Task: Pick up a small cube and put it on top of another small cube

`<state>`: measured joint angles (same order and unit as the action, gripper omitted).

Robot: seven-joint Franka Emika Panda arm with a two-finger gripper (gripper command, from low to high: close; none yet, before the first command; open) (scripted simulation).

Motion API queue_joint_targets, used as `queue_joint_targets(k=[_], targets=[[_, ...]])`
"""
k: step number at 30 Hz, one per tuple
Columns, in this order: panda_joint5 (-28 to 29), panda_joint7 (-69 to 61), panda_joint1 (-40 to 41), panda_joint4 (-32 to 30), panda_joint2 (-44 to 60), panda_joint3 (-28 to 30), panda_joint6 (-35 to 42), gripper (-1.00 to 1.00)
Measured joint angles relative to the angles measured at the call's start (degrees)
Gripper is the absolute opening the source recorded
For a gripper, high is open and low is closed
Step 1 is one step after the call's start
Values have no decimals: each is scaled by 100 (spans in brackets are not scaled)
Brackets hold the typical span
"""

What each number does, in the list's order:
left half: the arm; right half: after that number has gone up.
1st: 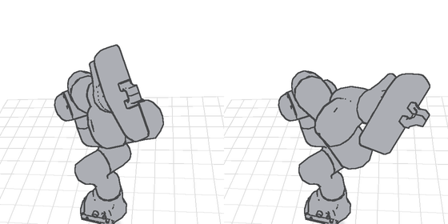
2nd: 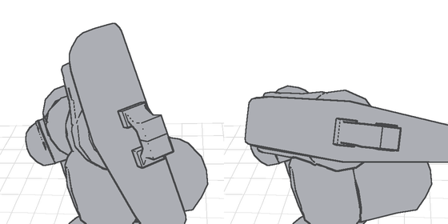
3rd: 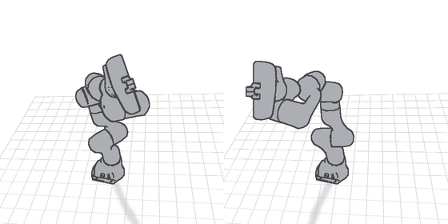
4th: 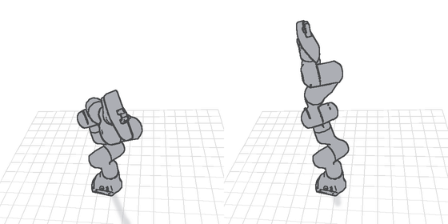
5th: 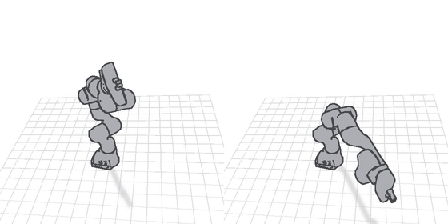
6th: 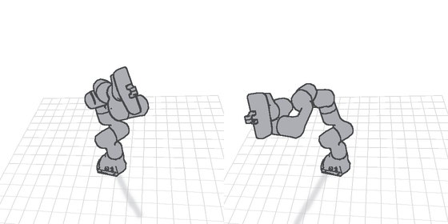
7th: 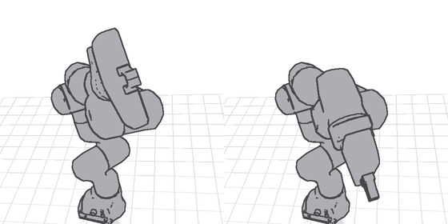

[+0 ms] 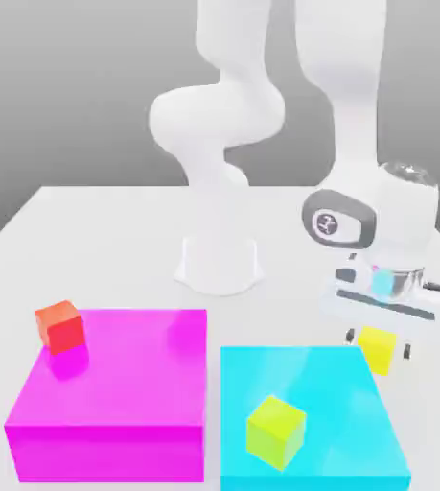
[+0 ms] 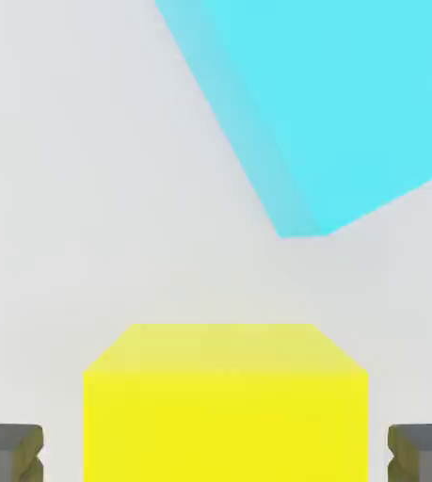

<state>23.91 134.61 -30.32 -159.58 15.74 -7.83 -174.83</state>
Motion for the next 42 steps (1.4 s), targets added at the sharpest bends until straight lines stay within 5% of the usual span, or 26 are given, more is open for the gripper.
queue_joint_targets(k=[6,13,15,30,34,42], targets=[[-129,-113,114,-27,-127,-140,90,-100],[-1942,-1450,653,-297,-1292,-1160,941,-100],[-2025,-1522,561,-187,-1439,-1163,1277,-100],[-581,769,1387,2880,-191,409,4442,-100],[-750,1303,1829,3600,98,955,4996,-100],[-1724,2028,3025,4157,393,1912,4888,-100]])
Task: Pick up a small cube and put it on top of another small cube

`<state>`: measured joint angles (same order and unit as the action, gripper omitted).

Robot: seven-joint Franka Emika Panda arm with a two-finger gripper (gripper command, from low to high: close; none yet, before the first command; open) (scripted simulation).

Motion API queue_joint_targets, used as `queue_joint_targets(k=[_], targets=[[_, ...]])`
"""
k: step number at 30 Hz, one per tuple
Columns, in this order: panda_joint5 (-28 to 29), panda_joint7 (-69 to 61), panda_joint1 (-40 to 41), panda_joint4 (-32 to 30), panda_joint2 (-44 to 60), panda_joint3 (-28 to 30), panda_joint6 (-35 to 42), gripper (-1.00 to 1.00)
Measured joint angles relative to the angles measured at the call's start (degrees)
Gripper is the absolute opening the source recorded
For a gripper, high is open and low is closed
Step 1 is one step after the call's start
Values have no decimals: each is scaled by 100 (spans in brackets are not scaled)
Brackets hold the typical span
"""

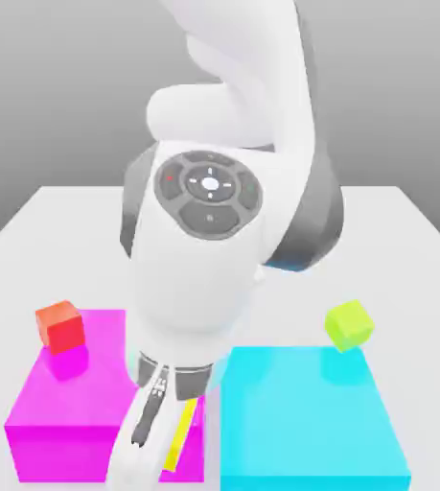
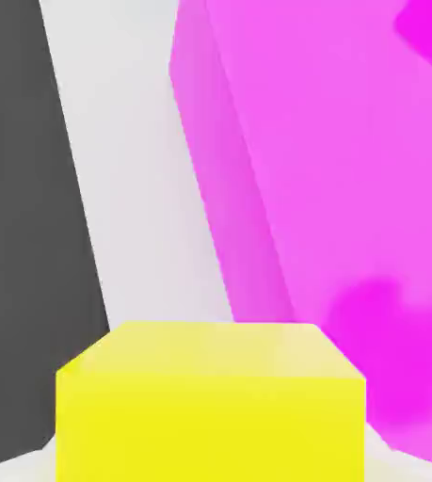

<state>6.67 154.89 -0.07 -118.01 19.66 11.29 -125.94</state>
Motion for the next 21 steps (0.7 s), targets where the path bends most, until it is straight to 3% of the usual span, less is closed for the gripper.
queue_joint_targets(k=[3,8,12,13,21], targets=[[-424,212,497,74,64,297,-228,-100],[-1477,332,1442,-309,61,749,-1251,-100],[-2003,136,1829,-368,665,579,-2039,-100],[-2072,94,1876,-364,785,531,-2154,100],[-1987,157,1846,-377,620,582,-2010,100]])
